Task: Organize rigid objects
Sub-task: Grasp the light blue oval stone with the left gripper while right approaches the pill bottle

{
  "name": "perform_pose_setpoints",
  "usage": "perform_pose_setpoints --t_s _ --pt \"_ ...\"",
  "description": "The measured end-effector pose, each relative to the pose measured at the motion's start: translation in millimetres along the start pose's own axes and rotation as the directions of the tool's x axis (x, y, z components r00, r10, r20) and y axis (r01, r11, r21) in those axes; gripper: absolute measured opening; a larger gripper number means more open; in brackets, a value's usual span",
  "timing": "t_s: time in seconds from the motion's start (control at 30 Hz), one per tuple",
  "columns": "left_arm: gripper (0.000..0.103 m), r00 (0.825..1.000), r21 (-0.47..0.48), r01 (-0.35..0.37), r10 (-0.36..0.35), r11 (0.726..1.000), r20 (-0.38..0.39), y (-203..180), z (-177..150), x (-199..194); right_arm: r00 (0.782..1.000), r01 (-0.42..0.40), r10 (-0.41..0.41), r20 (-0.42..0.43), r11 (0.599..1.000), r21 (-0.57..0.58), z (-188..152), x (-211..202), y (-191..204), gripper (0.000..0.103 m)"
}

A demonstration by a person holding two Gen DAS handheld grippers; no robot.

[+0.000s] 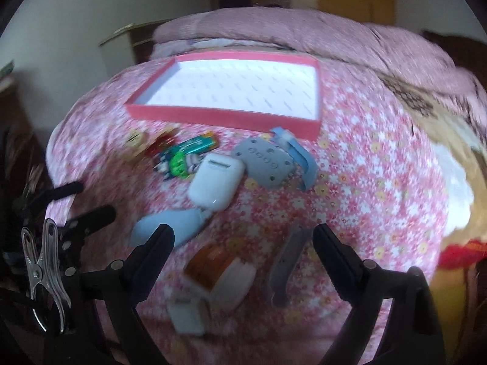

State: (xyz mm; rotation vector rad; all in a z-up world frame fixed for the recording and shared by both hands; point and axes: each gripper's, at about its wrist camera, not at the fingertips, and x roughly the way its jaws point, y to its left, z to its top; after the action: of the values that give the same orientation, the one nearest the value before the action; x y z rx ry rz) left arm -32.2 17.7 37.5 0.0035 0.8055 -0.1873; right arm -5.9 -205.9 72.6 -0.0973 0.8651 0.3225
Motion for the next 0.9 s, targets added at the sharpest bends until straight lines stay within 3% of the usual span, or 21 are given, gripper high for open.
perform_pose_setpoints --t_s 0.17,0.37,0.57,0.8,0.83,0.9 --pt "0.097 0.999 0.064 0.050 -0.050 0.997 -0.005 -20 -1 0 0.999 -0.021 0.020 -0.040 0.999 -0.039 -22 -9 2 0.091" --pt "0.094 0.995 0.162 0.103 -0.101 0.981 -0.023 -47 -1 8 0.999 -0.022 0.023 -0.043 1.000 0.021 -32 -17 -10 0.090" --pt "0.078 0.992 0.252 0.121 -0.111 0.960 -0.052 -71 -1 25 0.998 -0.039 0.042 -0.053 0.998 0.058 -32 -16 -18 0.082" --pt "0.076 0.989 0.278 0.136 -0.116 0.951 -0.087 -82 4 44 0.996 -0.056 0.064 -0.062 0.990 0.127 -35 -13 -31 0.075" --pt "0.073 0.990 0.284 0.132 -0.113 0.950 -0.083 -83 3 44 0.996 -0.056 0.065 -0.063 0.988 0.141 -35 -13 -33 0.073" --pt "0.050 0.992 0.288 0.123 -0.108 0.949 -0.069 -83 3 42 0.995 -0.063 0.075 -0.069 0.984 0.167 -36 -11 -37 0.070"
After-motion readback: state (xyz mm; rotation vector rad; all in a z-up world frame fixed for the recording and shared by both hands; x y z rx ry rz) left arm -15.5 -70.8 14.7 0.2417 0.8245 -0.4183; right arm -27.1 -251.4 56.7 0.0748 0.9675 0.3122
